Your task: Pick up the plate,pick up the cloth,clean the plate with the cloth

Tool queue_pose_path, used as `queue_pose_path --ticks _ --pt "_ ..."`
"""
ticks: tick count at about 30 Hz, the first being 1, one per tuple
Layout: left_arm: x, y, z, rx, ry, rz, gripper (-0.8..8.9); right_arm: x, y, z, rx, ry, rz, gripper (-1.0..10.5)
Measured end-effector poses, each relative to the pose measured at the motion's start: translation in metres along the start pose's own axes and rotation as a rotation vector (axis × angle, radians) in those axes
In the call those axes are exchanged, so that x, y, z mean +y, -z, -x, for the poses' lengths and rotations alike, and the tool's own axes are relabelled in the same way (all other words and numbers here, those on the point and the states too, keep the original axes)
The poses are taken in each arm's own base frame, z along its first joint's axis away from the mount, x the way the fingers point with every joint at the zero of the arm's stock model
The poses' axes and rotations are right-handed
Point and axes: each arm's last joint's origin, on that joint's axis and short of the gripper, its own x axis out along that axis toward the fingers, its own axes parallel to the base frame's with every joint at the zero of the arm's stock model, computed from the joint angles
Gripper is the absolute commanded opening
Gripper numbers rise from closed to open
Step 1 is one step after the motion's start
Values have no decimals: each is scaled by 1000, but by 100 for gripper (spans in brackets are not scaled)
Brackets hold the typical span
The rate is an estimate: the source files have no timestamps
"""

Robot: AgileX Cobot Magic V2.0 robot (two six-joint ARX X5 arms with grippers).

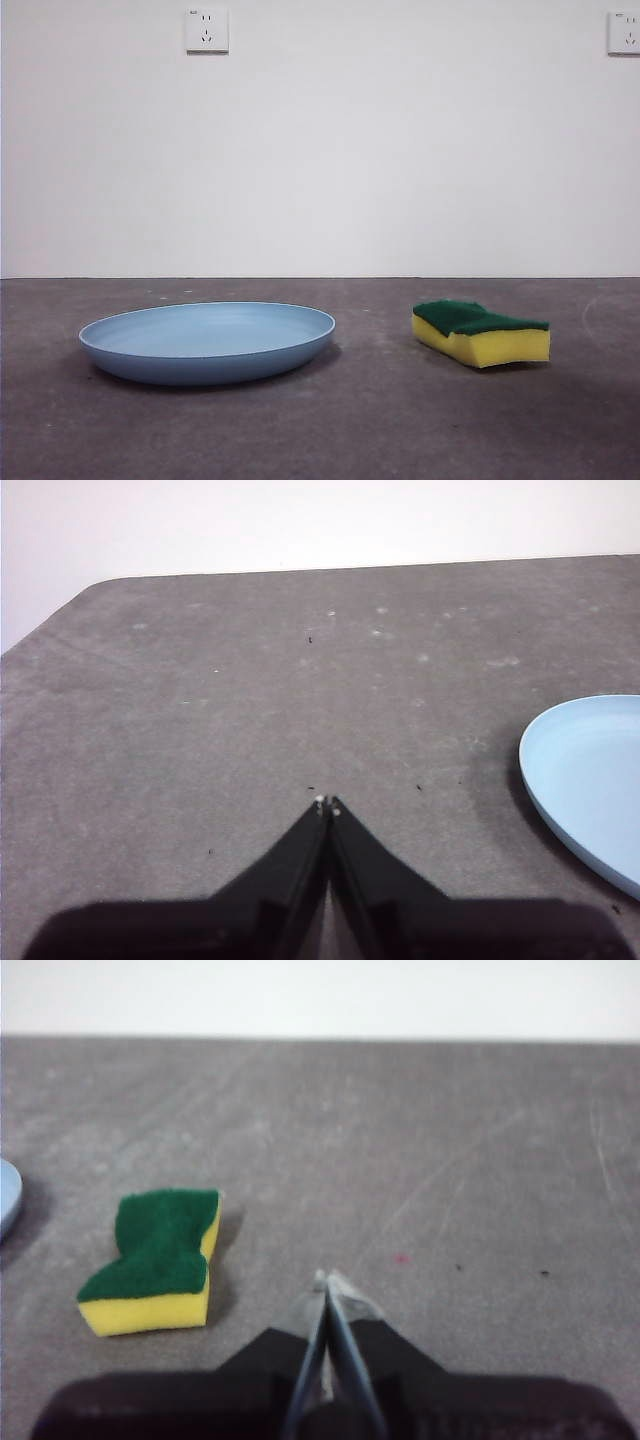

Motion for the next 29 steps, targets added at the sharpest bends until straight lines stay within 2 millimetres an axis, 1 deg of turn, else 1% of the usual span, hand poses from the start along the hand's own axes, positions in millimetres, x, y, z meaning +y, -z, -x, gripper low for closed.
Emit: queue_pose_path --ticks 29 --pt "0 0 0 0 0 0 -3 0 -1 1 -11 1 -2 0"
